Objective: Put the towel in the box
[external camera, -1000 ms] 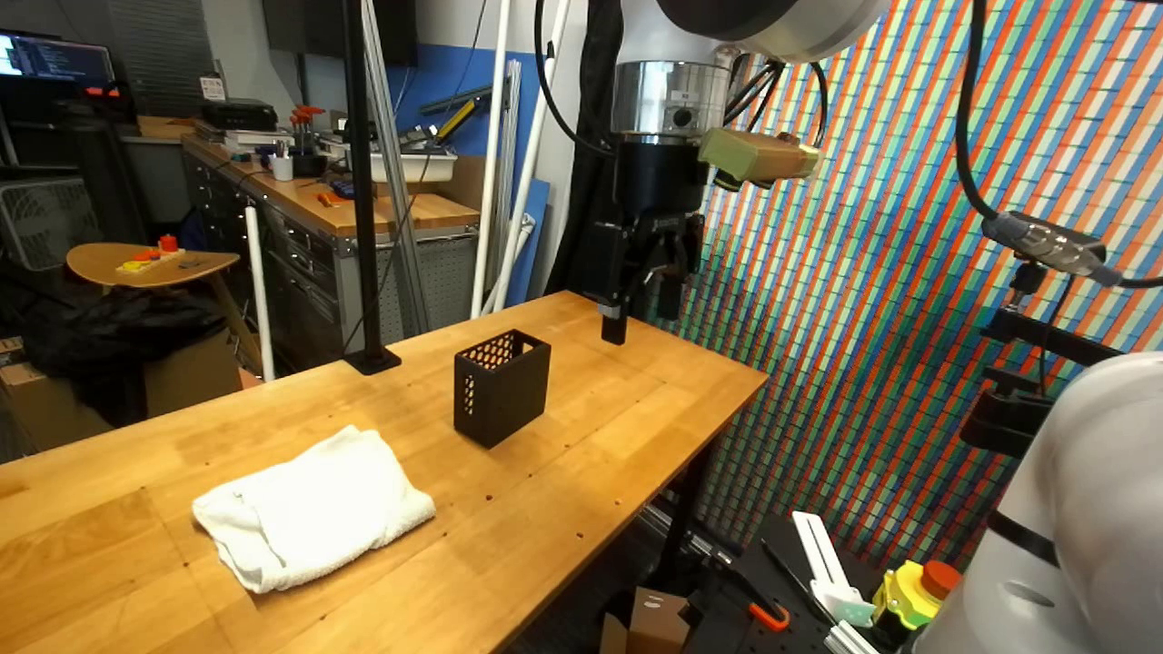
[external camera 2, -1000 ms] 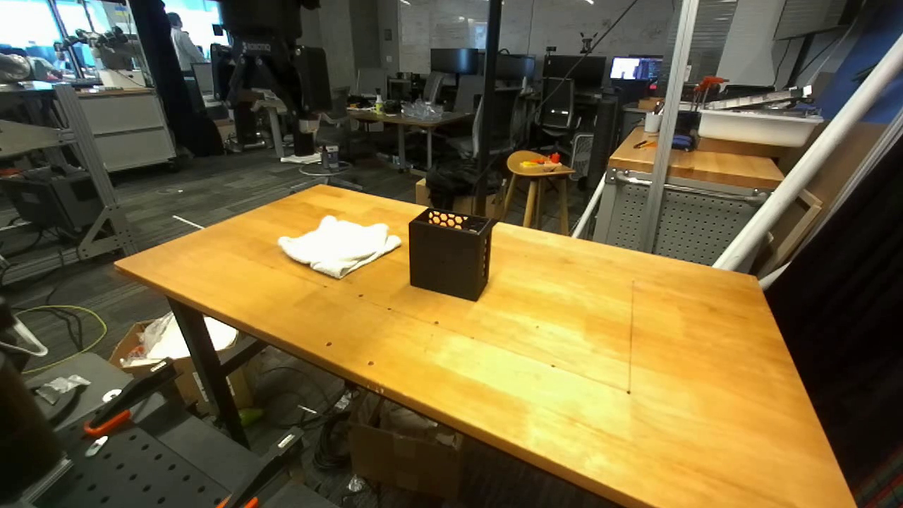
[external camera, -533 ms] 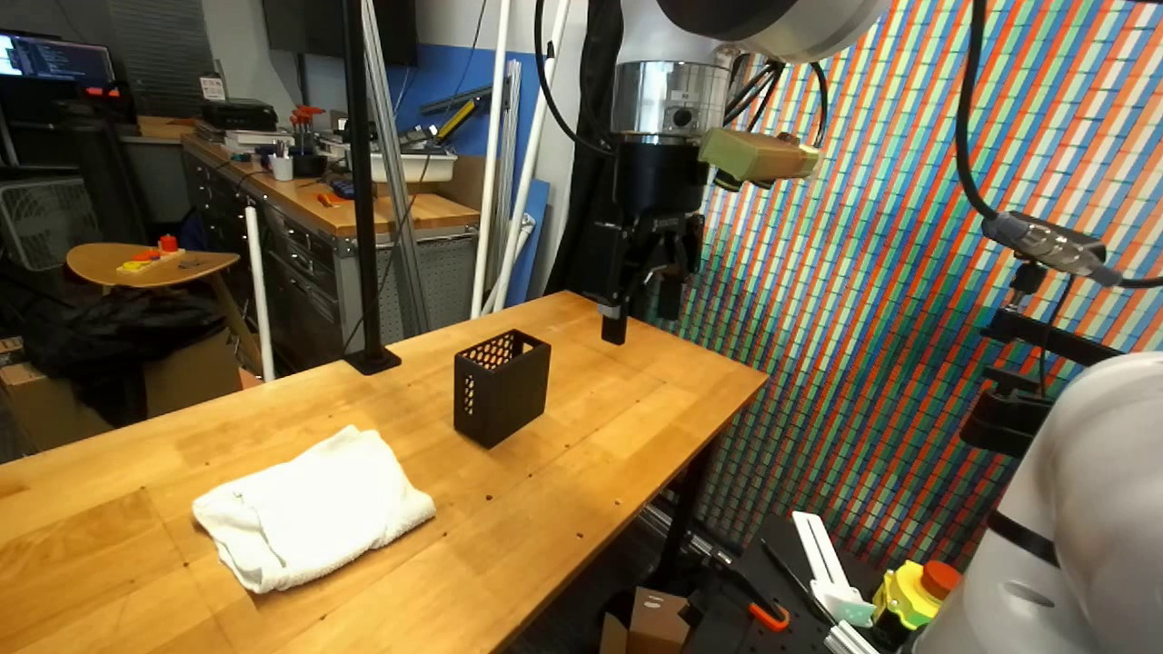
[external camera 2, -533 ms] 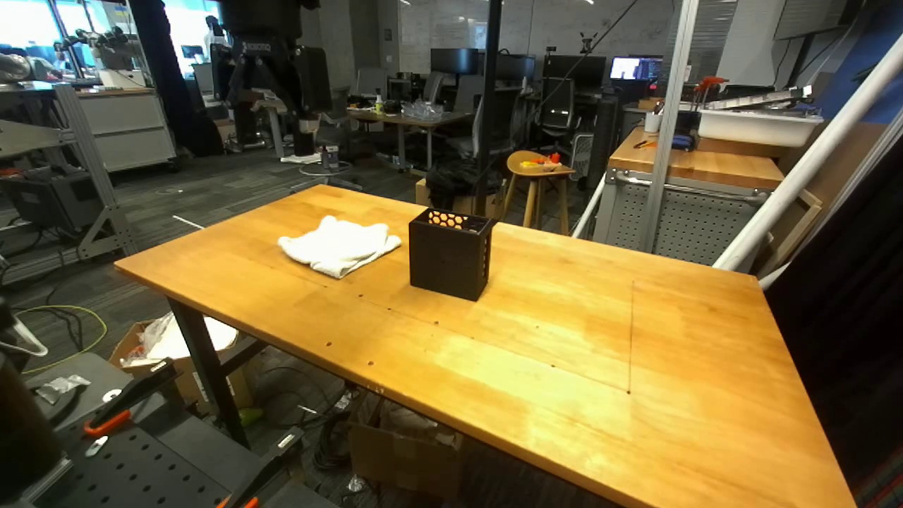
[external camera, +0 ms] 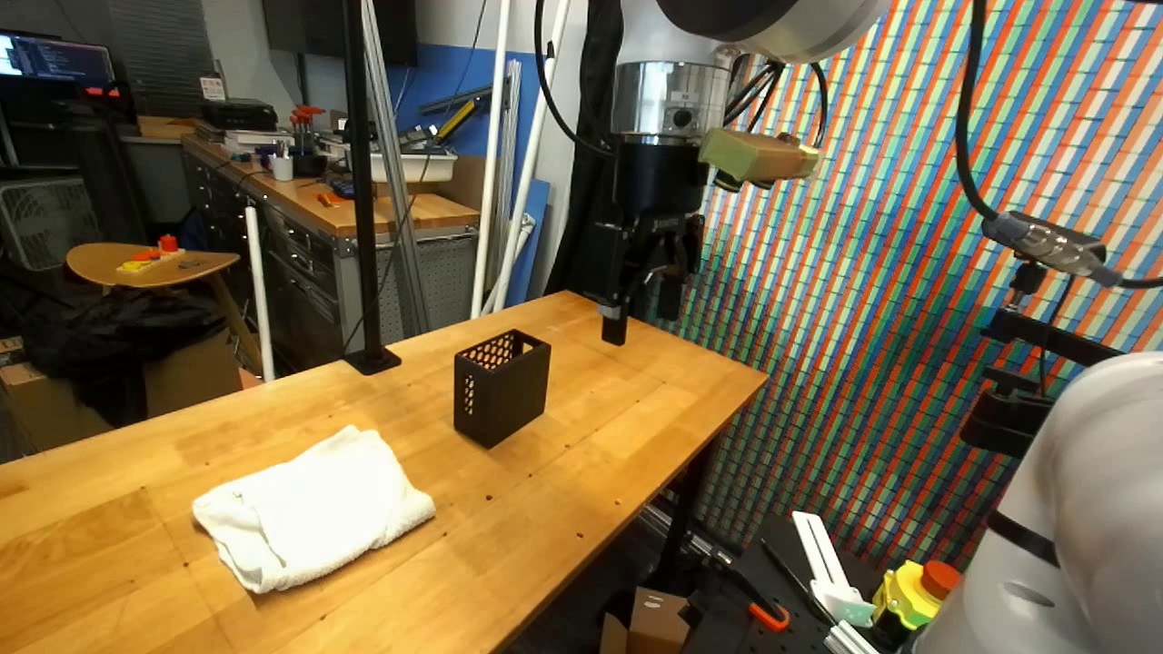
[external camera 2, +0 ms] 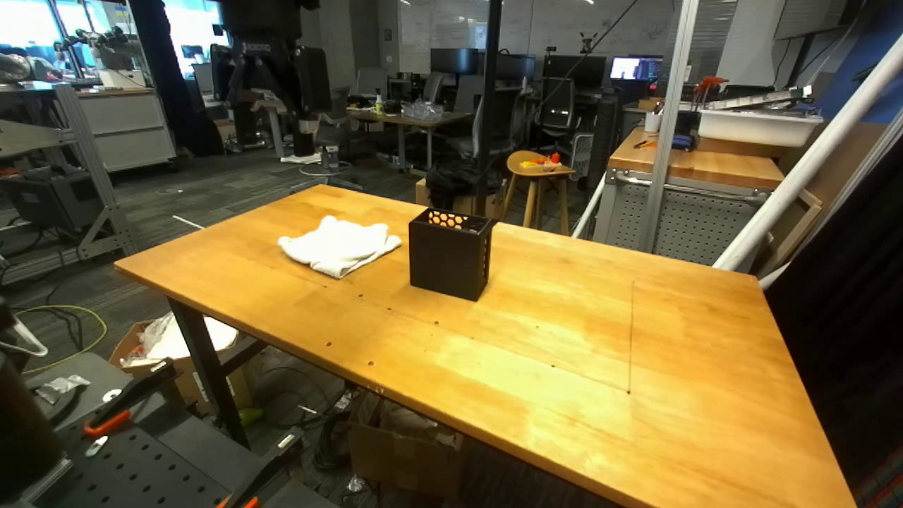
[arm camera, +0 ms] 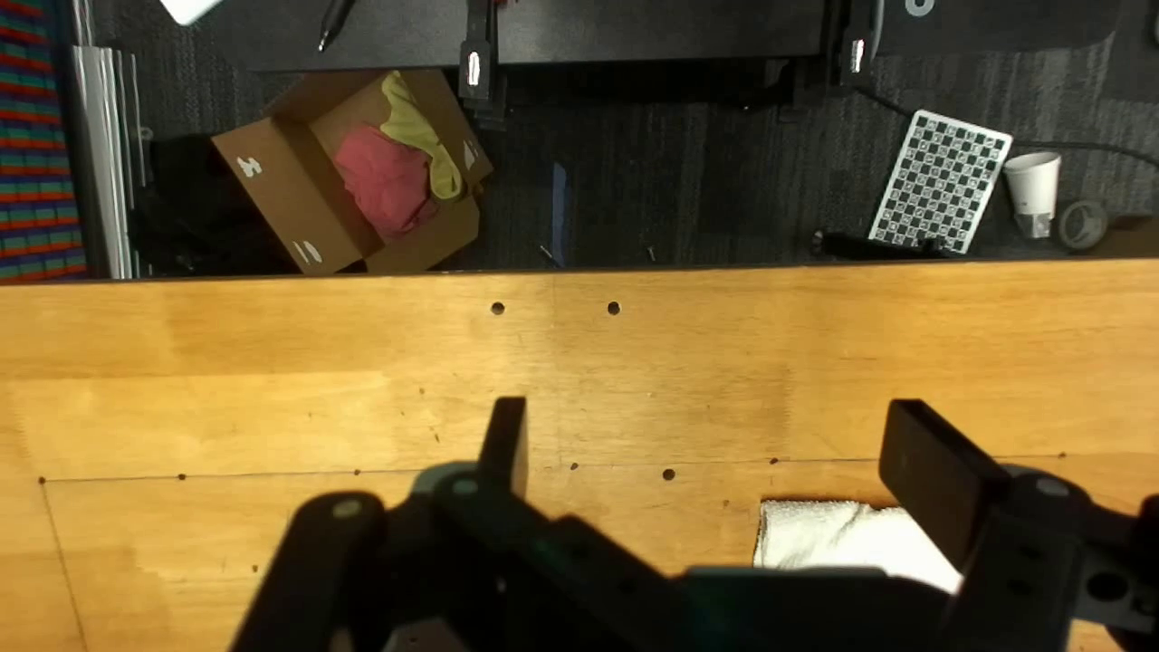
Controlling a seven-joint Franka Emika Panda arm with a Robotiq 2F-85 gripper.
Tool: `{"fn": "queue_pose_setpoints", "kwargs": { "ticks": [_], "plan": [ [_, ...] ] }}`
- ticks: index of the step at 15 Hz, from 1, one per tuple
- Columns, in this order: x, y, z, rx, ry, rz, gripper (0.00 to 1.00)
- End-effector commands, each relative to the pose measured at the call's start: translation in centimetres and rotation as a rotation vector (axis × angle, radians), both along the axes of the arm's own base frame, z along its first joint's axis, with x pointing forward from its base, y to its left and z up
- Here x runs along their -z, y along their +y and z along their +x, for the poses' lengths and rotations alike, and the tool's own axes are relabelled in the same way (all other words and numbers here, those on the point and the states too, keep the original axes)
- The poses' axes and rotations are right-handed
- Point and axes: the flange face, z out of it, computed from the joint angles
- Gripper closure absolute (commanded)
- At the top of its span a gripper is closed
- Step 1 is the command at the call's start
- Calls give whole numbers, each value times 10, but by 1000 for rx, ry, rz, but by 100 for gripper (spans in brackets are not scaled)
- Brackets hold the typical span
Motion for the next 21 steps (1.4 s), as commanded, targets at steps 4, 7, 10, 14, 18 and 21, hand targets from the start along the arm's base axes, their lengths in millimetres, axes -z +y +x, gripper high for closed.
{"fn": "queue_pose_setpoints", "kwargs": {
  "ticks": [4, 7, 10, 14, 18, 21],
  "plan": [
    [-2, 32, 6, -82, -24, -17, 0],
    [-3, 65, 12, -158, -59, -28, 0],
    [-5, 102, 20, -247, -106, -35, 0],
    [-9, 151, 44, -365, -167, -35, 0],
    [-10, 199, 91, -458, -221, -5, 0],
    [-5, 230, 129, -534, -262, 27, 0]
  ]
}}
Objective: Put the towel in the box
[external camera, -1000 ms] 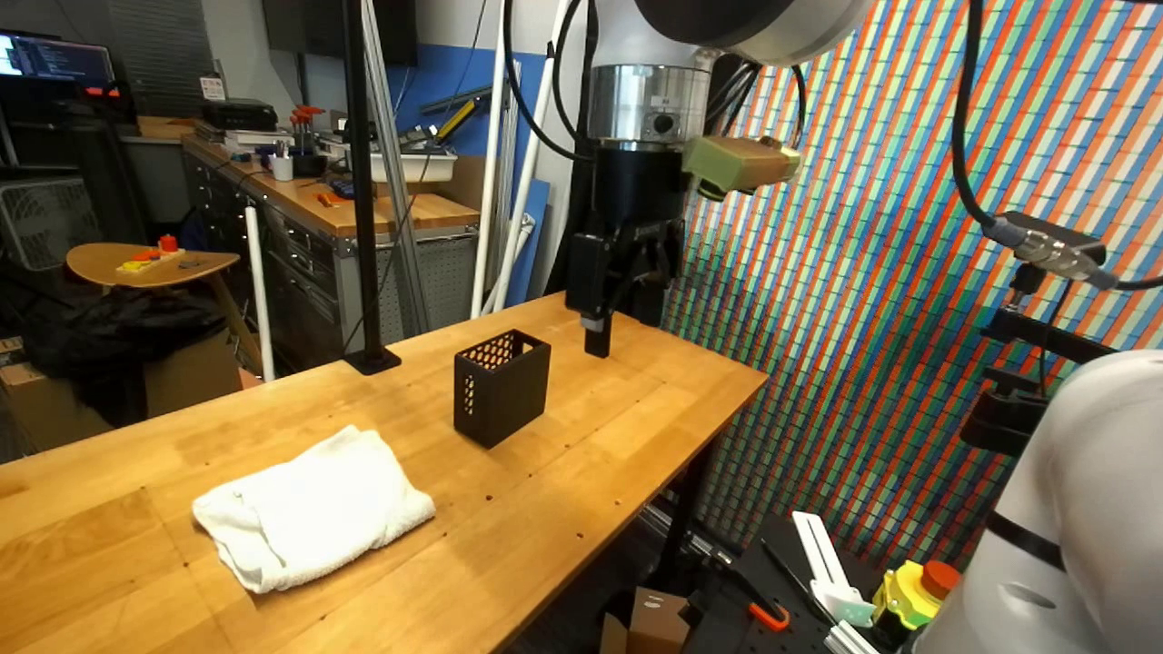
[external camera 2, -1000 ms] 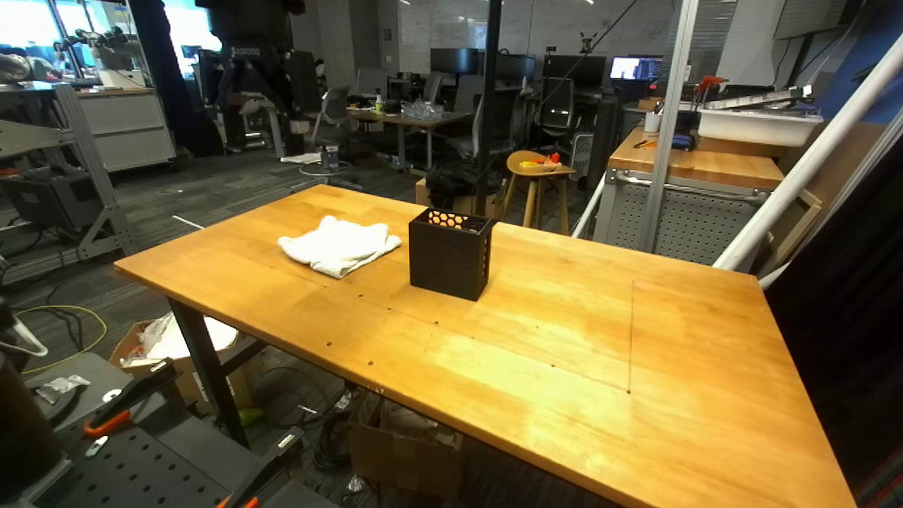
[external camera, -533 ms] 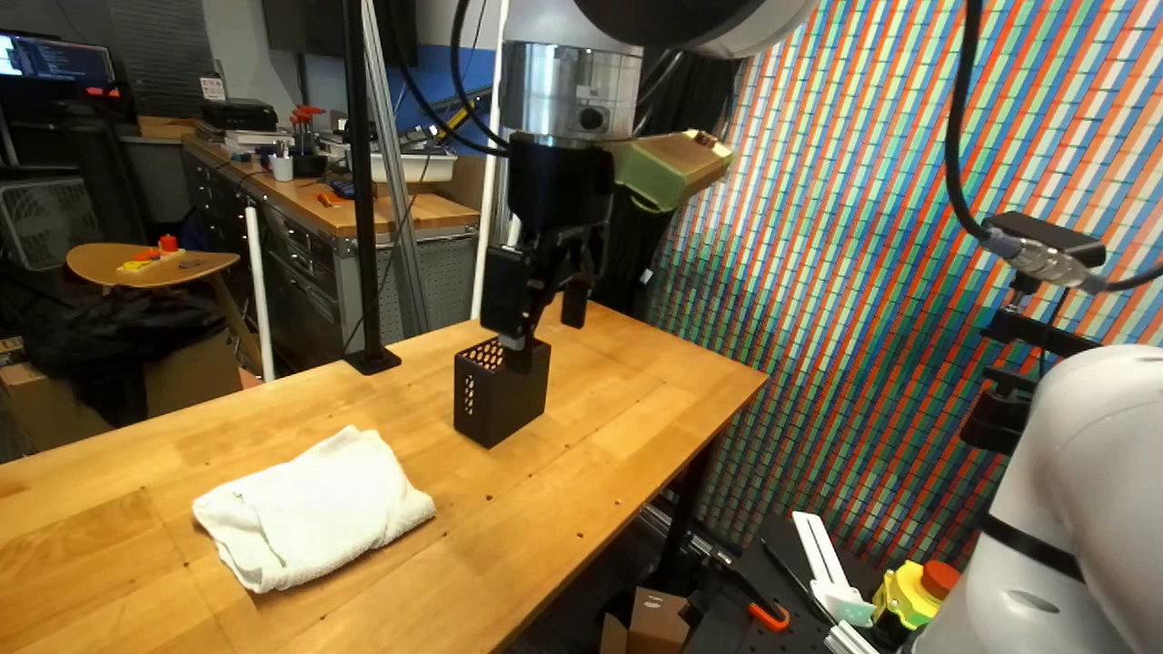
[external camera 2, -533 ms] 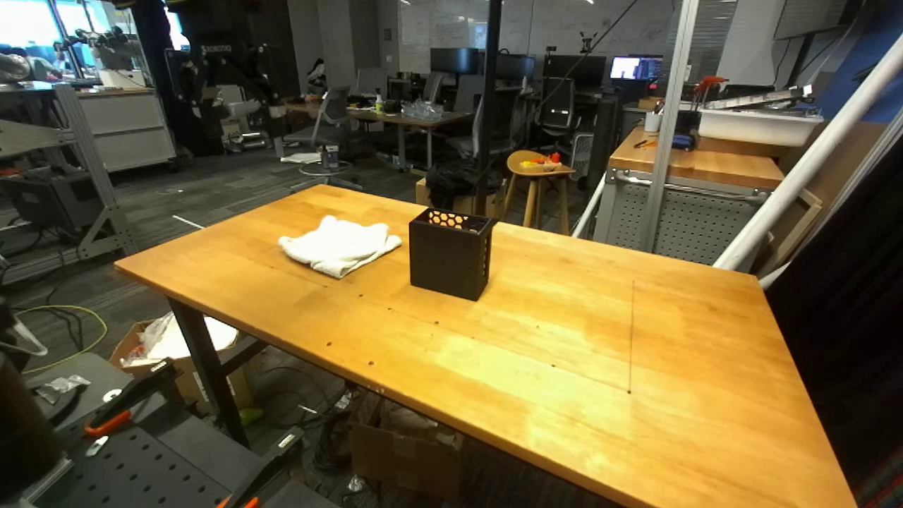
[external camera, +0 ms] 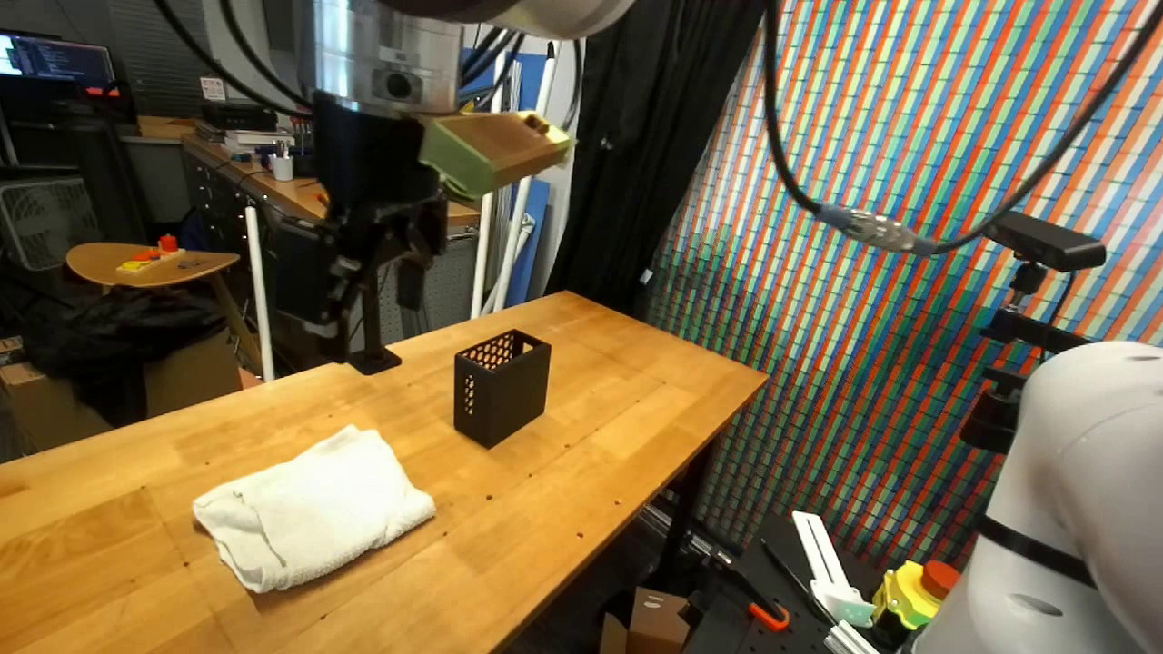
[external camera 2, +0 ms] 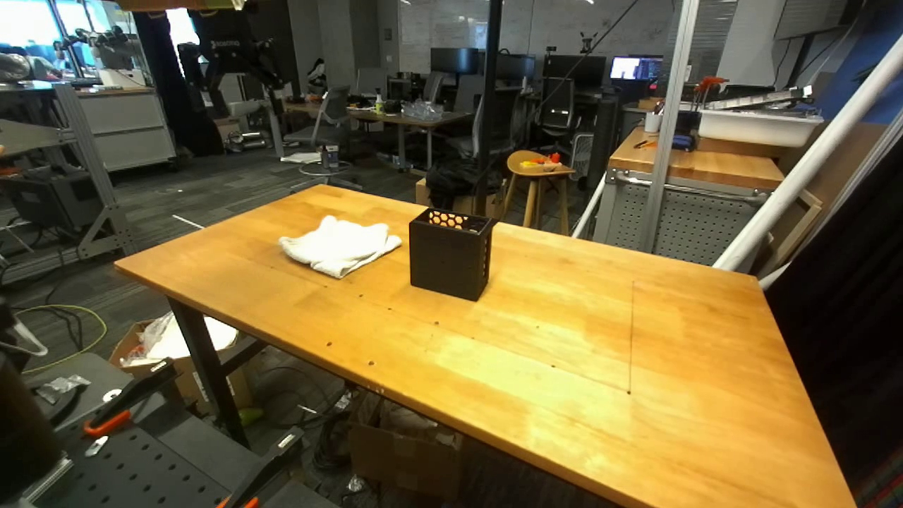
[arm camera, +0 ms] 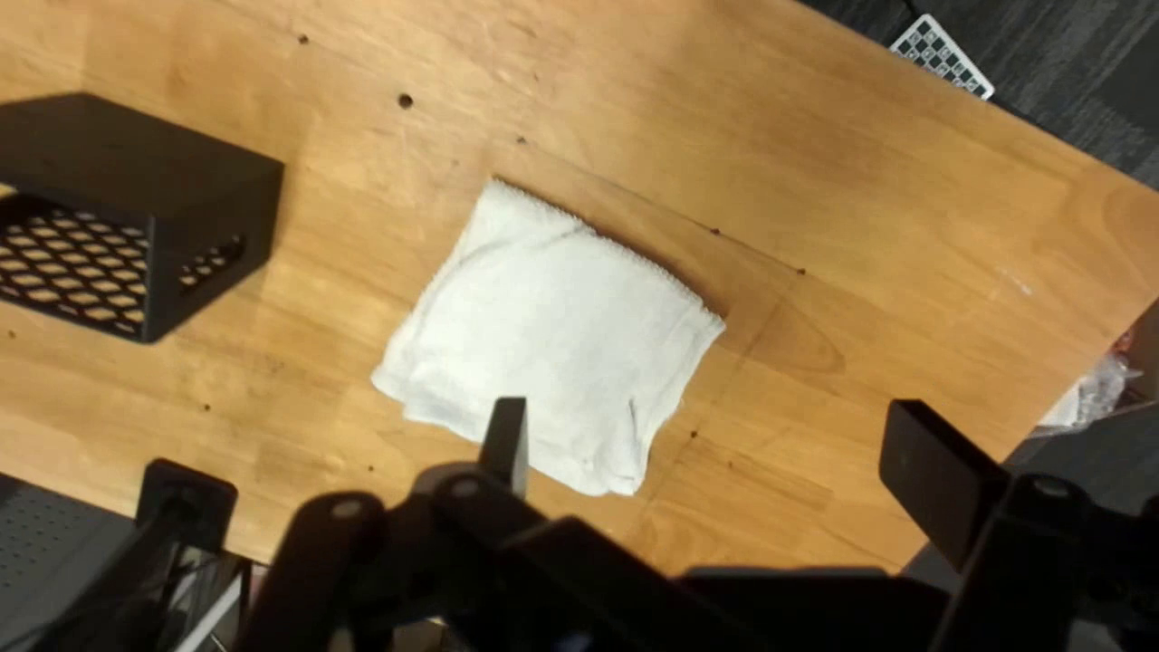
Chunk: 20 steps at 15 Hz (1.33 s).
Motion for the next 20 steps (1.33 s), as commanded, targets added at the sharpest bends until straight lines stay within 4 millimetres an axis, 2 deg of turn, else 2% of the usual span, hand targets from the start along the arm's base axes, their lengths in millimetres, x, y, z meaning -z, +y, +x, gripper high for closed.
{"fn": "queue_pose_setpoints", "kwargs": {
  "ticks": [1, 3, 5, 11, 14, 17, 20],
  "plan": [
    [5, 37, 57, -115, -33, 30, 0],
    [17, 46, 81, -177, -35, 30, 0],
    [32, 46, 102, -234, -24, 17, 0],
    [86, 34, 154, -428, 8, -62, 0],
    [121, 29, 173, -497, 26, -72, 0],
    [159, 25, 184, -554, 55, -62, 0],
    [199, 9, 194, -598, 95, -60, 0]
  ]
}}
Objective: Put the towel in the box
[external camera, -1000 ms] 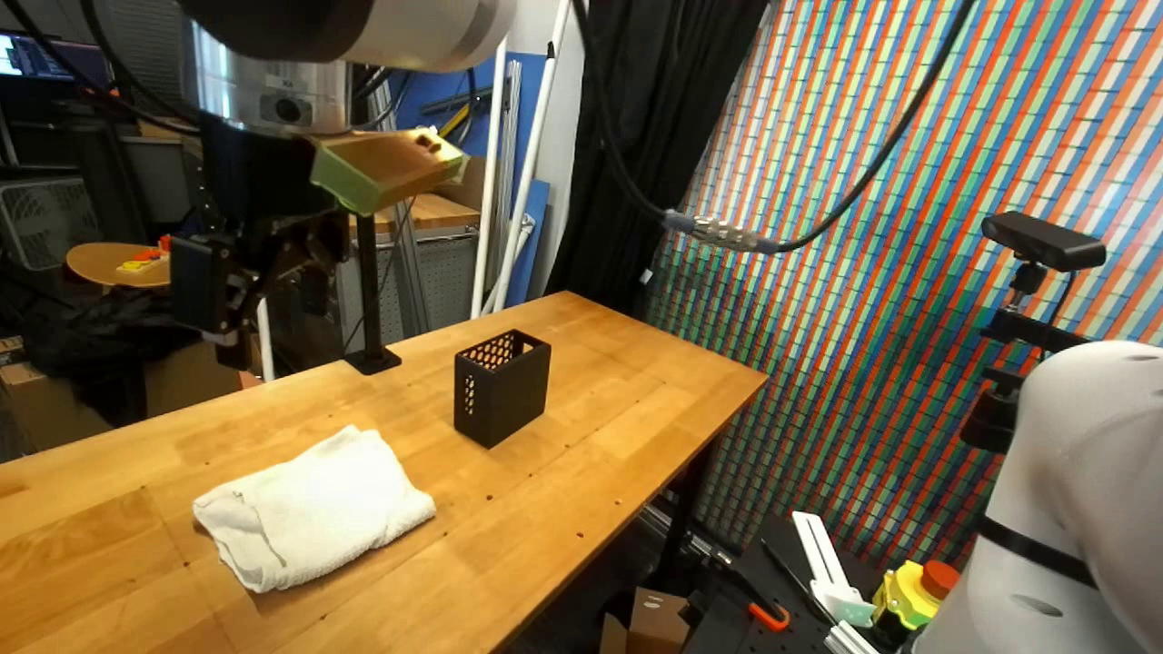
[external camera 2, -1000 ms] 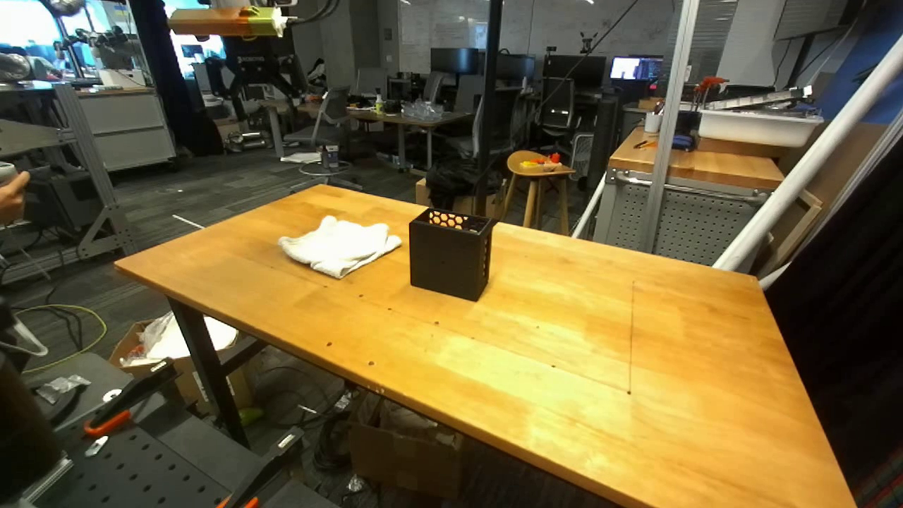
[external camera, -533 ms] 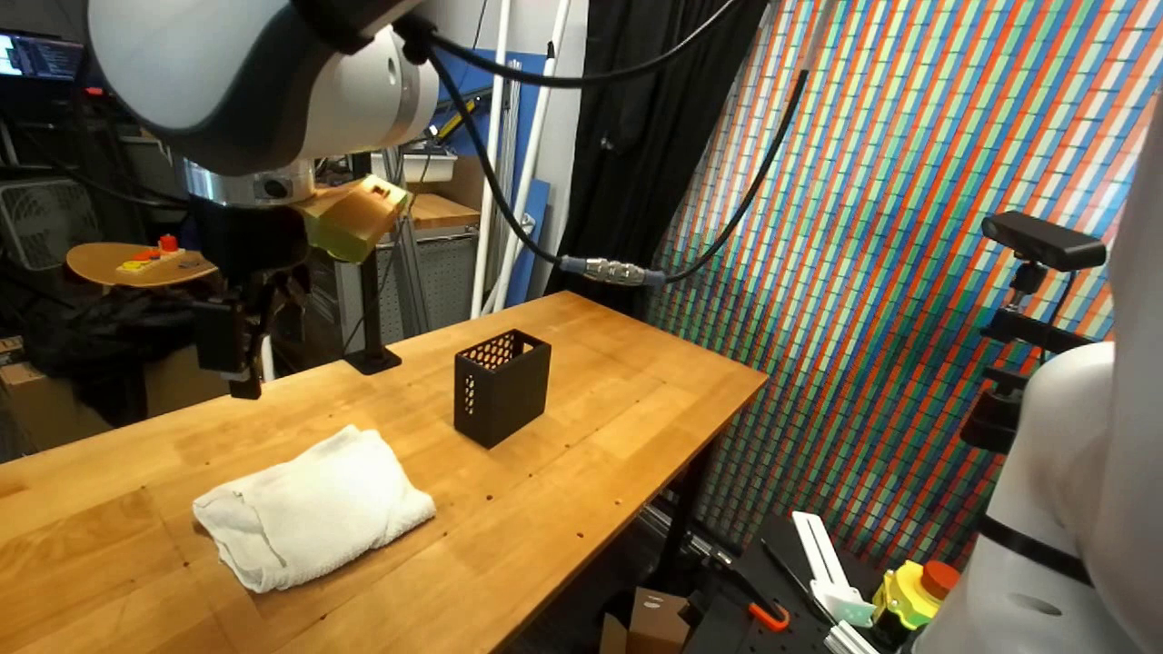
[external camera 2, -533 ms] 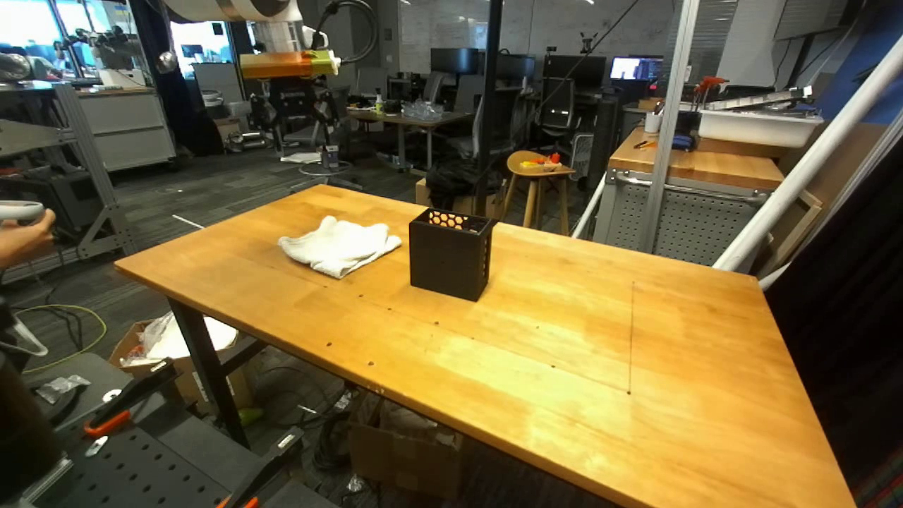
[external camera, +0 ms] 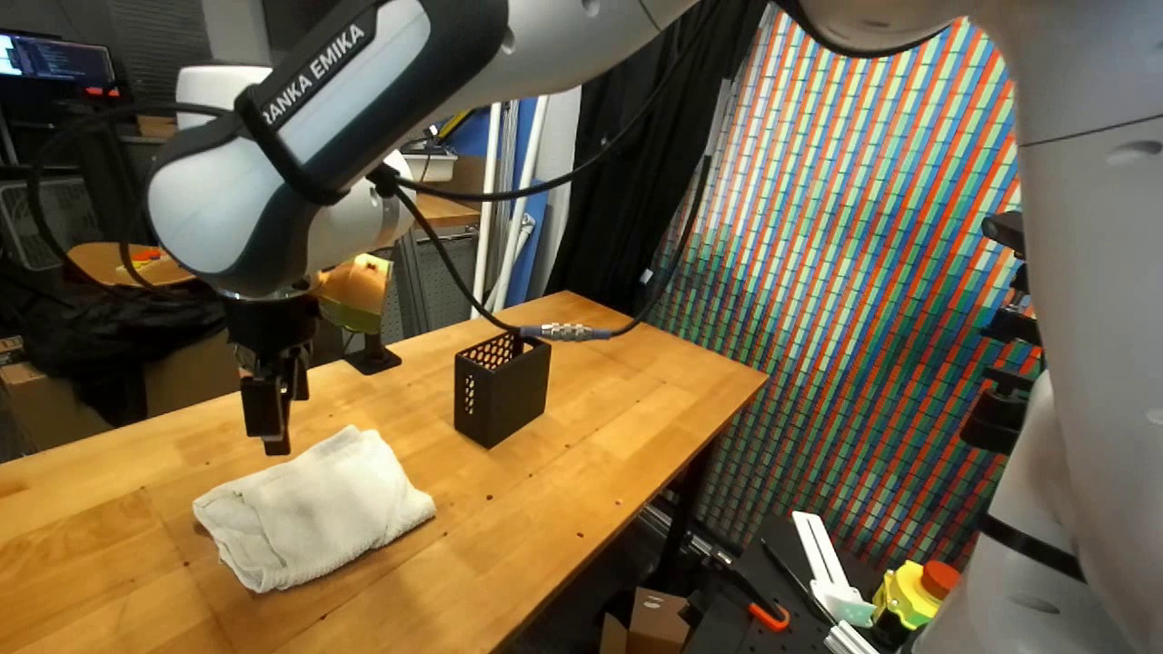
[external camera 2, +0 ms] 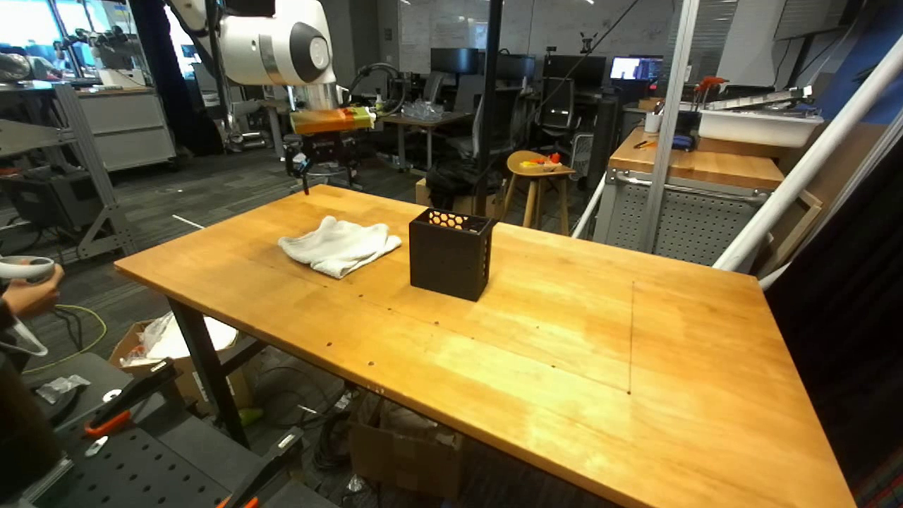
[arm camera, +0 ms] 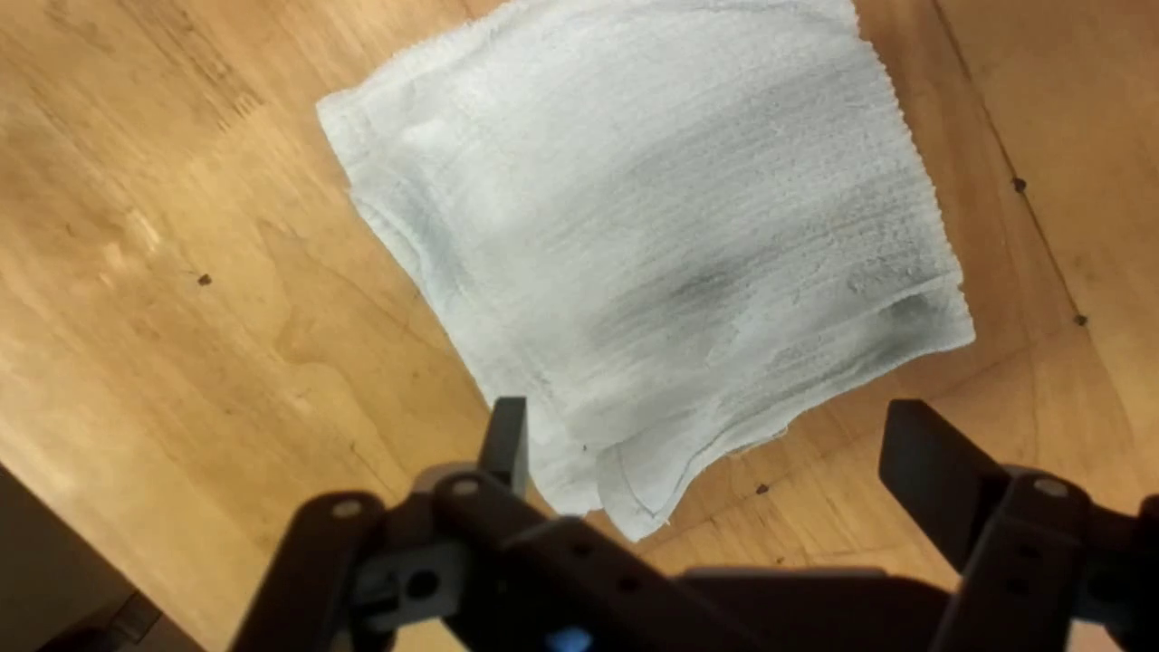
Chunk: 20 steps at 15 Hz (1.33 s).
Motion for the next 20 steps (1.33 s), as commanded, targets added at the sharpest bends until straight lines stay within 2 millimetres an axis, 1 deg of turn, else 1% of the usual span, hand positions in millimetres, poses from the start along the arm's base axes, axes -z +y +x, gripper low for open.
{"fn": "queue_pose_setpoints", "kwargs": {
  "ticks": [1, 3, 6, 8, 11, 13, 14, 15, 18, 19, 20],
  "plan": [
    [36, -17, 21, -65, 14, -3, 0],
    [62, -31, 26, -83, 37, -14, 0],
    [101, -48, 28, -122, 79, -57, 0],
    [119, -54, 26, -142, 104, -73, 0],
    [140, -56, 16, -130, 155, -47, 0],
    [146, -55, 11, -116, 173, -39, 0],
    [148, -55, 8, -111, 180, -37, 25],
    [148, -55, 6, -106, 182, -40, 25],
    [145, -50, -4, -103, 199, -39, 48],
    [144, -49, -7, -103, 201, -35, 58],
    [141, -48, -9, -97, 202, -31, 64]
  ]
}}
